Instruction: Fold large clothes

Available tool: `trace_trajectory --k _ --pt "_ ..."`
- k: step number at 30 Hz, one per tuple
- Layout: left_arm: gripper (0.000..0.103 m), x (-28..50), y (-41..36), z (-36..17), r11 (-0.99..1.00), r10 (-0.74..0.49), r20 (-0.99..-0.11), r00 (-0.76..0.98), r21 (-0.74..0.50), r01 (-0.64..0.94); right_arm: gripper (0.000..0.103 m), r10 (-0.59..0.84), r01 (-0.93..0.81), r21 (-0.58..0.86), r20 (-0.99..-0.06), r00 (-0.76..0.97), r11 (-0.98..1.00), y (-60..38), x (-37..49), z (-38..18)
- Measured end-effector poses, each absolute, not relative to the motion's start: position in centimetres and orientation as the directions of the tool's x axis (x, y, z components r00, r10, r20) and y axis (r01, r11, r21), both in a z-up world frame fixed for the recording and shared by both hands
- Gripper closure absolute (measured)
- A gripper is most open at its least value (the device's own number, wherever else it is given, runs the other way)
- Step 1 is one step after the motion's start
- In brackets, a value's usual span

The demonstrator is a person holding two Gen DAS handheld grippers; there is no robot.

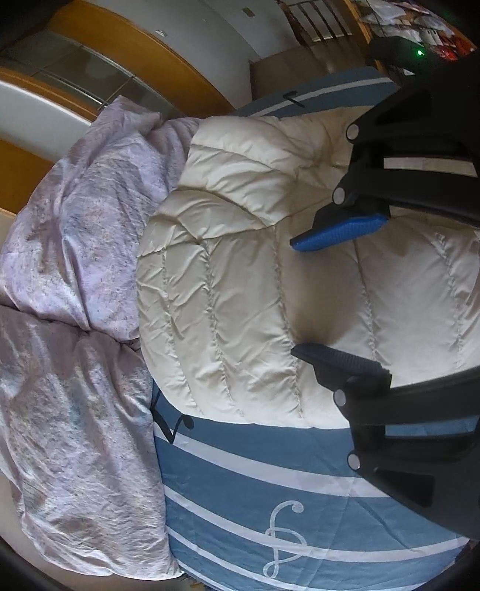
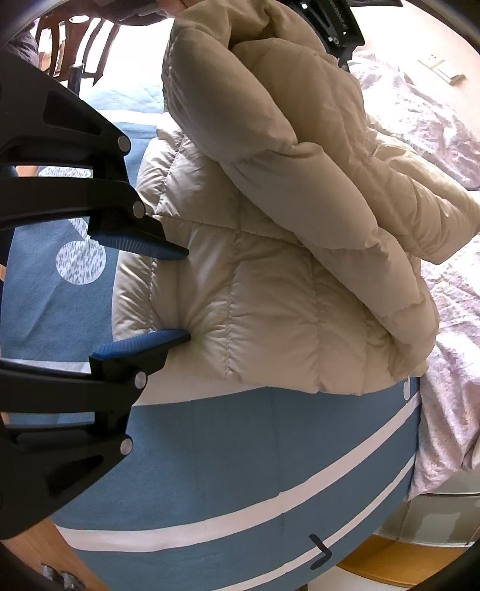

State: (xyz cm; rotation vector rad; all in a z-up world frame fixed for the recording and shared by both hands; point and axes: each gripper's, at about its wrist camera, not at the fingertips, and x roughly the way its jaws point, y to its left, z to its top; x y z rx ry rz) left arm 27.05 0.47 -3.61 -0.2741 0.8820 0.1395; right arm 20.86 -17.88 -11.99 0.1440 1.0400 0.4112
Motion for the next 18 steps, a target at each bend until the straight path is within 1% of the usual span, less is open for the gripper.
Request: trace_trajectory --k 4,18 --pt "0.05 27.3 -0.2 -4.2 0.963 0.022 -0.785 0.619 -0.149 -0.223 0.062 0.393 -0.253 0.308 -0.806 0.442 0.917 -17.9 20.7 -12.0" --pt "0.05 29.0 -4.1 -7.4 0.977 0.006 -0.822 0.569 -0.116 -0.177 0.062 0.389 -0.22 0.323 -0.805 0.448 0.921 -18.9 20.3 -12.5"
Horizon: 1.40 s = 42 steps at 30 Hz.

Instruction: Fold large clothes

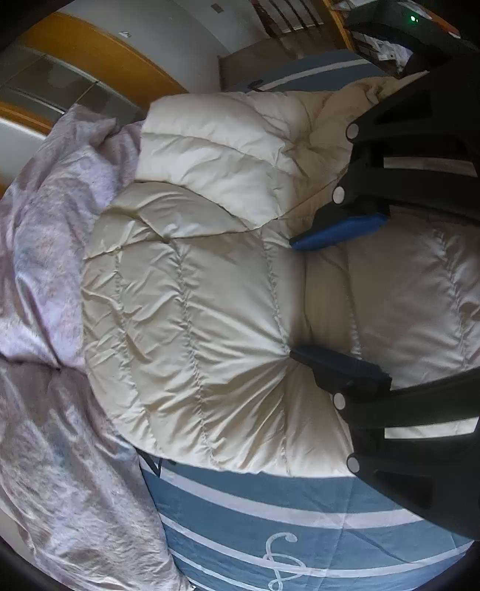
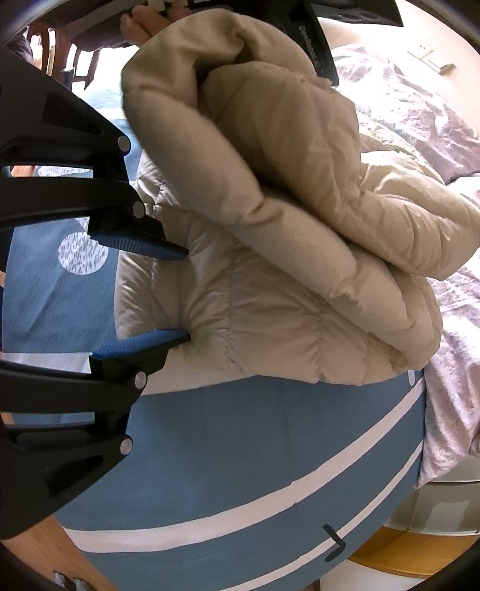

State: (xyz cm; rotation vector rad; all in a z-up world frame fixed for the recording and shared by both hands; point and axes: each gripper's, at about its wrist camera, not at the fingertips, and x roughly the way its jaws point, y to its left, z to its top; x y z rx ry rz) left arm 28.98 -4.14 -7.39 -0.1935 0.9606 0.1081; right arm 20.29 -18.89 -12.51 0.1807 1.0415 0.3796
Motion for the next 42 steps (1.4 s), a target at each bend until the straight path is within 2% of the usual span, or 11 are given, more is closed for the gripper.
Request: trace_trajectory --k 16,30,36,42 --pt "0.048 29.9 -7.1 -9.8 0.985 0.098 -0.828 0.551 0.003 -0.172 0.061 0.38 -0.186 0.332 -0.814 0.439 0.925 -20.5 21.3 -13.3" --pt "0.048 30.6 -7.0 -10.1 0.98 0.103 -0.84 0.533 -0.006 -0.199 0.06 0.383 -0.187 0.334 -0.814 0.437 0.924 -20.5 21.2 -13.3" --pt "0.047 30.0 -6.6 -9.9 0.979 0.091 -0.827 0.555 -0.027 -0.2 0.056 0.373 -0.182 0.326 -0.815 0.443 0.928 -21.0 21.5 -13.4" --pt "0.046 29.6 -6.7 -9.6 0.979 0.094 -0.818 0.568 -0.027 -0.201 0.056 0.329 -0.166 0.284 -0.801 0.5 0.944 -22.8 23.2 -12.3"
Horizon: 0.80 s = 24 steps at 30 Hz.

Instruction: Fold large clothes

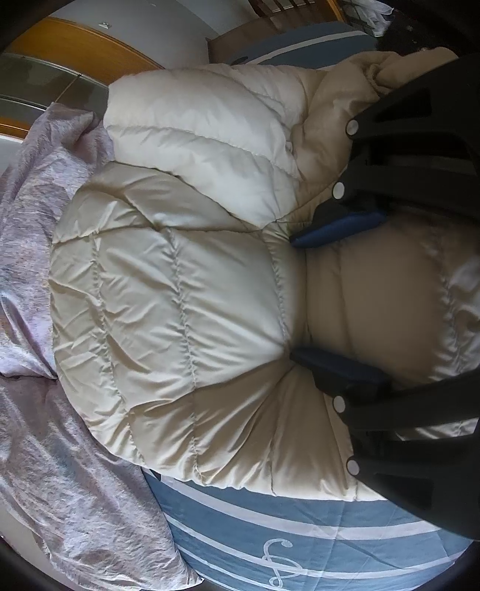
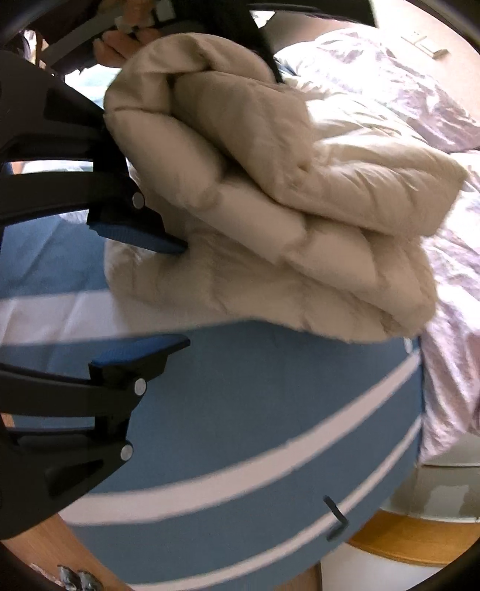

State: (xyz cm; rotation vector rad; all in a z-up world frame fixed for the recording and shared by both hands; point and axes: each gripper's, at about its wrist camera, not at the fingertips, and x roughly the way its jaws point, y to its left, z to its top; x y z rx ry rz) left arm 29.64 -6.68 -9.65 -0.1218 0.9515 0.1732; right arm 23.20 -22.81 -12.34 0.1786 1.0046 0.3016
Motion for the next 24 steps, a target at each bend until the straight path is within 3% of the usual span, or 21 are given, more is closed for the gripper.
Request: trace_trajectory --k 9,24 --pt "0.045 29.2 -7.1 -9.5 0.979 0.098 -0.813 0.574 -0.025 -0.202 0.056 0.31 -0.131 0.288 -0.764 0.566 0.949 -25.0 27.1 -8.8" --pt "0.044 28.9 -7.2 -9.3 0.974 0.097 -0.809 0.58 -0.042 -0.222 0.056 0.356 -0.23 0.272 -0.703 0.616 0.935 -20.4 30.7 -1.5"
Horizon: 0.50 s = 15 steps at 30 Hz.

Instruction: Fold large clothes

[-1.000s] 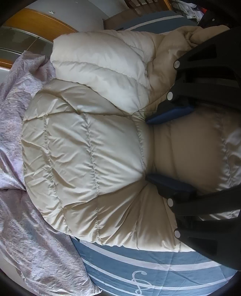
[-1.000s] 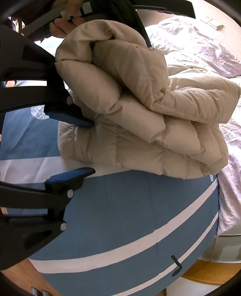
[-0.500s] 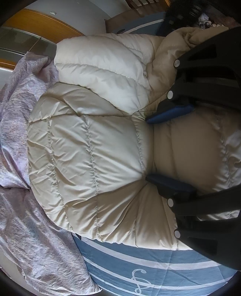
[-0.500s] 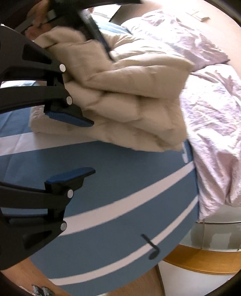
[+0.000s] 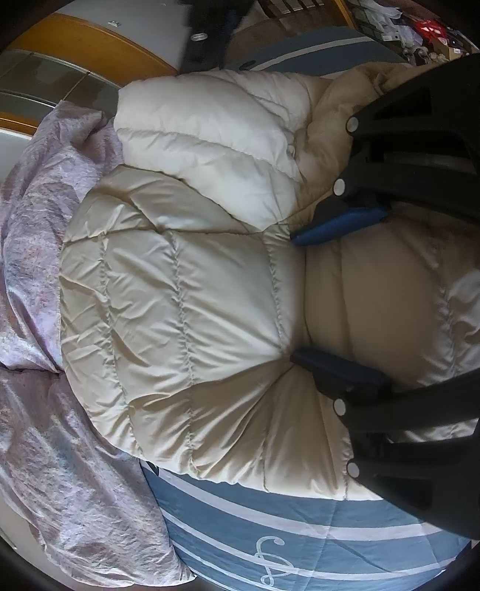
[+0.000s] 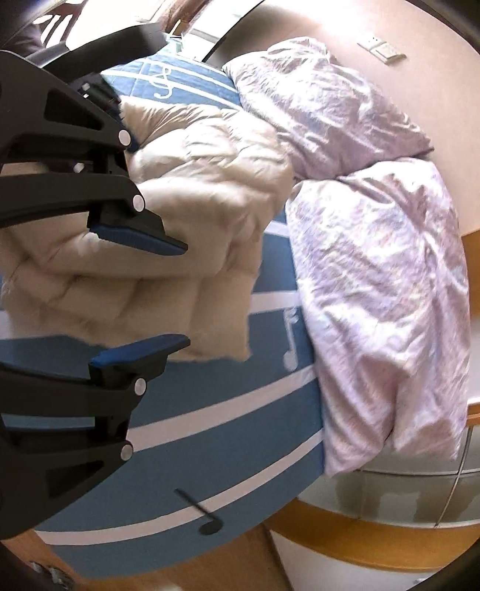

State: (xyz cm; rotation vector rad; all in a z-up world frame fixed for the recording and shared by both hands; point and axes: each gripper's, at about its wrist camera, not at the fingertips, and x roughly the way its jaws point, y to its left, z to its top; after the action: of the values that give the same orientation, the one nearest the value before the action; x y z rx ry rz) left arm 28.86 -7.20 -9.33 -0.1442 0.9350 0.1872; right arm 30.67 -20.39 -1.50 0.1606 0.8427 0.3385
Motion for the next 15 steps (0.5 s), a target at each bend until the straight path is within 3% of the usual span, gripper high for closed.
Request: trace_trajectory --k 15 --pt "0.043 28.6 -7.4 -9.1 0.973 0.091 -0.809 0.581 -0.052 -0.226 0.057 0.447 -0.314 0.318 -0.642 0.623 0.895 -17.4 31.4 2.2"
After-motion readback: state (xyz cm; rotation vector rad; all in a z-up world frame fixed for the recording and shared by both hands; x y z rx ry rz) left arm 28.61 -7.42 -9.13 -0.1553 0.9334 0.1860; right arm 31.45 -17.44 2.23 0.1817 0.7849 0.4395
